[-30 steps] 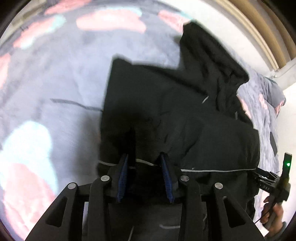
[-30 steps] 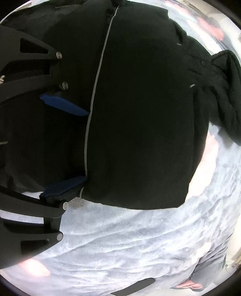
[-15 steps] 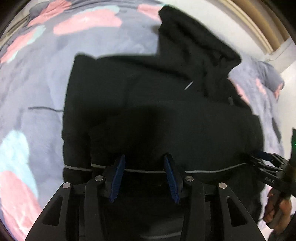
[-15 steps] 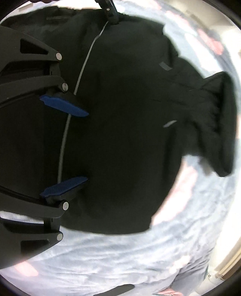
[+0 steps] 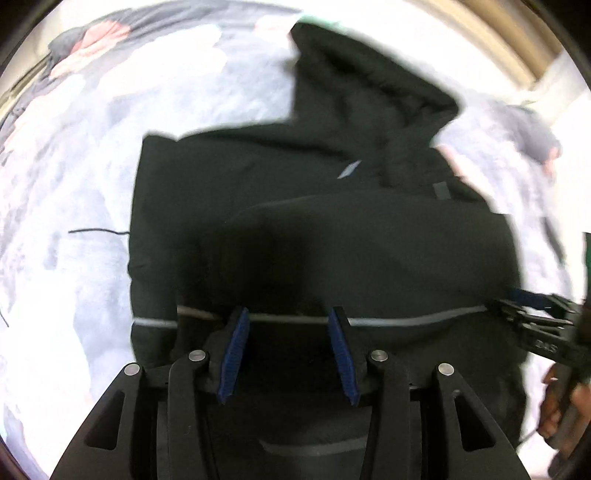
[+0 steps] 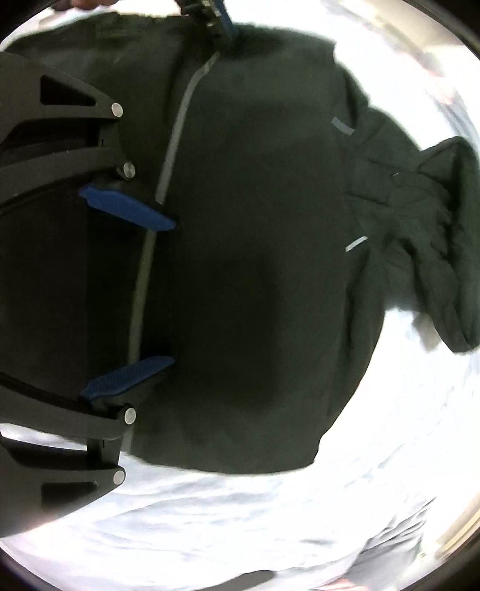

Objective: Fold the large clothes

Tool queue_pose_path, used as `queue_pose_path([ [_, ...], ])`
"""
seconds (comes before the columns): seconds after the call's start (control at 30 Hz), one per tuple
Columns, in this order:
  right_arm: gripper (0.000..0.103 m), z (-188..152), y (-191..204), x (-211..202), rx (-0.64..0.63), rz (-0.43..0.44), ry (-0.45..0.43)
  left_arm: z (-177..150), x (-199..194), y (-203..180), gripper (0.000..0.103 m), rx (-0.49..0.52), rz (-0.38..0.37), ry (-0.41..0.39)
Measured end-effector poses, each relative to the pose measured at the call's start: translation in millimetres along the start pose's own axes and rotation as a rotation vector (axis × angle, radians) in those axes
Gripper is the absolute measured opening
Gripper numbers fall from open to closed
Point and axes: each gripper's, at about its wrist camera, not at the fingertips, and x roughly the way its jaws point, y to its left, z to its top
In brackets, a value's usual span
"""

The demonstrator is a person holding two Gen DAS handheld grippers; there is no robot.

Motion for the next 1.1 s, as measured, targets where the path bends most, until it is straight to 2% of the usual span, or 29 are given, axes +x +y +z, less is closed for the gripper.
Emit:
queue_pose_path([
  [0.2,0.073,-31.5,-7.8,-57.4,0.084,0.03,-0.049,-13.4,-62.5,-16.5,0.046,0.099,-0.051,-0.069],
  [0.4,0.073,-54.6,-3.9,-97.5,0.207,0.046,-0.095,-18.2,-94.1,-13.8,0.046,0.2,-0.085,-0.079],
  [0.57,0.073,-64.9,3.5,-111.6,0.342,0.088,-0.141,-4.9,-113.0,5.2,0.046,0.272,-0.091,-0.086],
  [0.67,0.073,-61.4,7.2,-121.0,0.394,0.086,-0.164,20.5,-120.6,14.4,0.046,0.289,-0.119,-0.11],
  [0.83,0.073,-24.5,4.4,-132.9,0.393,0.085,-0.193,74.5,-108.8,19.0,0.046,0.258,-0.139,-0.158],
  [0.93,0.073,13.7,-1.9,-128.1,0.348,0.062,-0.219,111.3,-87.7,16.5,0.046,0.232,-0.133,-0.167],
  [1.0,0.073,52.1,-10.9,-115.4,0.333,0.046,-0.237,139.1,-68.2,14.2,0.046,0.217,-0.124,-0.163],
  [1.1,0.073,101.5,-25.6,-90.9,0.329,0.069,-0.261,179.3,-31.5,11.6,0.046,0.192,-0.091,-0.16],
])
